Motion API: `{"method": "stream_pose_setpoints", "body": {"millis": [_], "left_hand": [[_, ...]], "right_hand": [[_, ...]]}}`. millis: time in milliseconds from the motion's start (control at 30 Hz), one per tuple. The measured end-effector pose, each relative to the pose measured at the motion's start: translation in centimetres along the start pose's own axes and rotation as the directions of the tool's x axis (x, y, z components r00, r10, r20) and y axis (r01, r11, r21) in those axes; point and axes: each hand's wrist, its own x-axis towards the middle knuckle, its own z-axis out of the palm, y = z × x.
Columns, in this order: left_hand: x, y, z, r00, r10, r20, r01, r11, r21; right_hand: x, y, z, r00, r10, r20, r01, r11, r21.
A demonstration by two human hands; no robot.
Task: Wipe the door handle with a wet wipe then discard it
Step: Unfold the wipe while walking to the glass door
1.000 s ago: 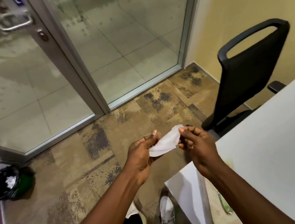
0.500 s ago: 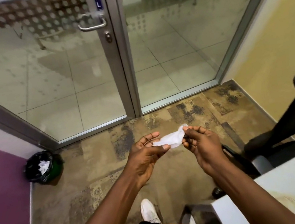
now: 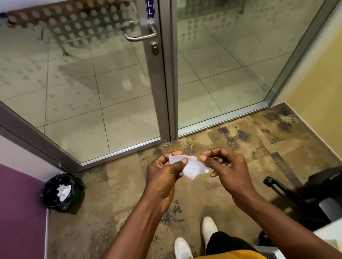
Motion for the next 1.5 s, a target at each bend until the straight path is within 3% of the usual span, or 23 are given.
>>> {"method": "stream_pose_setpoints", "body": {"millis": [133, 300, 367, 467, 567, 667, 767, 900, 1000, 1300, 1500], "left_hand": [[1.0, 0.7, -0.4, 0.997, 0.056, -0.043, -0.055, 0.998, 0.032], [2.4, 1.8, -0.2, 0.983, 0.163, -0.087, -0.146, 0.974, 0.175], [3.2, 2.3, -0.1, 0.976, 0.192, -0.099, -0.169, 0.965, 0.200], [4.5, 3.2, 0.2, 0.964, 0.245, -0.106, -0.202, 0.929, 0.311], [6.8, 4.3, 1.2, 0.947, 0.281, -0.154, -0.205, 0.901, 0.383], [9.2, 5.5, 3.1, 0.946, 0.253, -0.205, -0.174, 0.925, 0.338], [11.7, 6.9, 5.1, 0.947, 0.201, -0.252, -0.158, 0.971, 0.181], [14.1, 8.7, 7.7, 0.979, 0.095, -0.182, -0.101, 0.995, -0.022], [15.3, 9.3, 8.9, 0.990, 0.092, -0.111, -0.092, 0.996, 0.003], [18.2, 12.2, 9.2, 0.963, 0.023, -0.269, -0.064, 0.988, -0.143], [19.7, 15.6, 6.8, 0.964, 0.046, -0.264, -0.075, 0.992, -0.102]], "right_hand": [[1.0, -0.6, 1.5, 0.973, -0.175, 0.148, 0.205, 0.955, -0.214], [3.8, -0.7, 2.8, 0.966, -0.205, 0.159, 0.242, 0.930, -0.275], [5.6, -0.7, 3.1, 0.978, -0.153, 0.144, 0.184, 0.953, -0.240], [8.2, -1.5, 3.3, 0.988, 0.026, 0.153, -0.025, 1.000, -0.010], [11.6, -3.0, 3.1, 0.974, 0.129, 0.185, -0.157, 0.977, 0.145], [15.0, -4.4, 2.4, 0.954, 0.156, 0.258, -0.200, 0.968, 0.153], [18.0, -5.4, 1.7, 0.927, 0.172, 0.333, -0.216, 0.971, 0.100], [21.8, -6.6, 1.0, 0.912, 0.165, 0.375, -0.207, 0.975, 0.074], [23.8, -7.5, 0.8, 0.915, 0.141, 0.378, -0.183, 0.980, 0.077], [27.7, -8.3, 2.6, 0.953, 0.080, 0.291, -0.123, 0.983, 0.133], [28.4, -8.8, 5.1, 0.898, -0.111, 0.426, 0.057, 0.989, 0.138]]}}
